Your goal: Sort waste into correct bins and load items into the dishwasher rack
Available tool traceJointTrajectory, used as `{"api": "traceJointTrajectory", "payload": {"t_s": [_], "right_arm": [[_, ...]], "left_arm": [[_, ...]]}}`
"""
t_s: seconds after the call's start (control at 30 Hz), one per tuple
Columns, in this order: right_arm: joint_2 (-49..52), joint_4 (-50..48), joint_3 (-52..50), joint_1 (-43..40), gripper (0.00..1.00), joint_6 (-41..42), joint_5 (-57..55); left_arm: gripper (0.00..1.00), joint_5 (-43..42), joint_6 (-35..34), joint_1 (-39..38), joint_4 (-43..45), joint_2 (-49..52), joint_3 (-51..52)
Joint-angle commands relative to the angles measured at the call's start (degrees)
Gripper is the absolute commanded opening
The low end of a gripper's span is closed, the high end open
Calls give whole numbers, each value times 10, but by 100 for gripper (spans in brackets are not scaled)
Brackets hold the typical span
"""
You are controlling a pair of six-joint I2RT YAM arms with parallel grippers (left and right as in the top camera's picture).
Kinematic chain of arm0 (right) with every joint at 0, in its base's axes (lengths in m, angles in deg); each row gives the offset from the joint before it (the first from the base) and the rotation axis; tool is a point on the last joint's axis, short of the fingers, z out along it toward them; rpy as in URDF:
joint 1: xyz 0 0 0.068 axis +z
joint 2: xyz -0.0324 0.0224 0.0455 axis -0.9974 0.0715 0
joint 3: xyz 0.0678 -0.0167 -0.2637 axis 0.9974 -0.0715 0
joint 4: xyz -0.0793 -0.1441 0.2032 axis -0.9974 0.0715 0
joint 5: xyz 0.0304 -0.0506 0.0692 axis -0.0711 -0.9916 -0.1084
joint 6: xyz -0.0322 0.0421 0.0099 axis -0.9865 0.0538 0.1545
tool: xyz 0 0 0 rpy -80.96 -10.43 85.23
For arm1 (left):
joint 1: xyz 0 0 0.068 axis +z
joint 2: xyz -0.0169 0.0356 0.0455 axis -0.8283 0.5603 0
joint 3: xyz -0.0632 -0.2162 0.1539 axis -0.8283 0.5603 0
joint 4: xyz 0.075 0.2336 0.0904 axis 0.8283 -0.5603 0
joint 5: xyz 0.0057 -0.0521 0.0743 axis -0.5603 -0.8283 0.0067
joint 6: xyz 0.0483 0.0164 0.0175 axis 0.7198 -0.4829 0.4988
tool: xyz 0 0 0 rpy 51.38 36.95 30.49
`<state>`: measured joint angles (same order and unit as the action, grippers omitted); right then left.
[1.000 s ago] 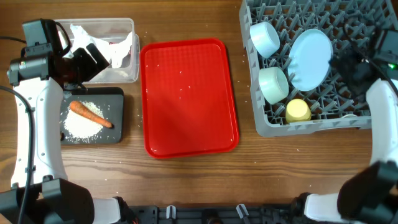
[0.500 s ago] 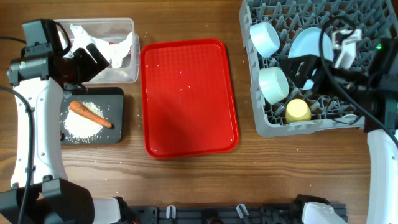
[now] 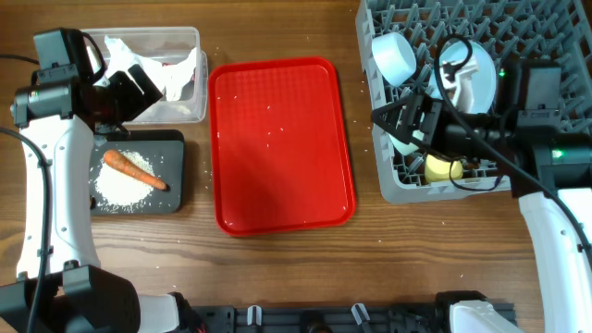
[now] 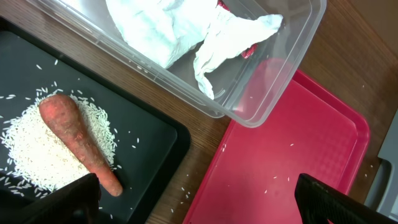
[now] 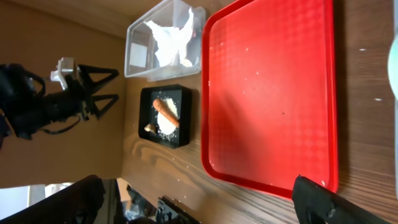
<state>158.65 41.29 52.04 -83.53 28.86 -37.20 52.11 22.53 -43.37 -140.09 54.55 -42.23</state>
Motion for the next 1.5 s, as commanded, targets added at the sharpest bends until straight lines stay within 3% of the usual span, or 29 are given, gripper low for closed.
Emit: {"api": "traceJointTrajectory", "payload": {"t_s": [0.0, 0.1, 0.33, 0.43, 0.53, 0.7, 1.03, 1.2, 1.47], "right_arm": [[5, -10, 1, 1, 100, -59, -10], [6, -33, 1, 4, 100, -131, -10], [6, -83, 1, 31, 100, -146, -71], [5, -111, -9, 40, 100, -199, -71], [-21, -177, -40, 84, 100, -230, -167], [-117, -326, -174, 172, 100, -229, -311], [-362, -562, -549, 157, 100, -223, -364], [-479, -622, -691, 144, 100, -169, -388], [-584, -609, -769, 124, 100, -188, -391]], "left_arm": [[100, 0, -5, 2, 0, -2, -6], [100, 0, -5, 2, 0, -2, -6], [100, 0, -5, 2, 0, -2, -6], [100, 0, -5, 2, 0, -2, -6], [100, 0, -5, 2, 0, -2, -6], [100, 0, -5, 2, 0, -2, -6], [100, 0, -5, 2, 0, -2, -6], [100, 0, -5, 2, 0, -2, -6], [100, 0, -5, 2, 0, -2, -6]]}}
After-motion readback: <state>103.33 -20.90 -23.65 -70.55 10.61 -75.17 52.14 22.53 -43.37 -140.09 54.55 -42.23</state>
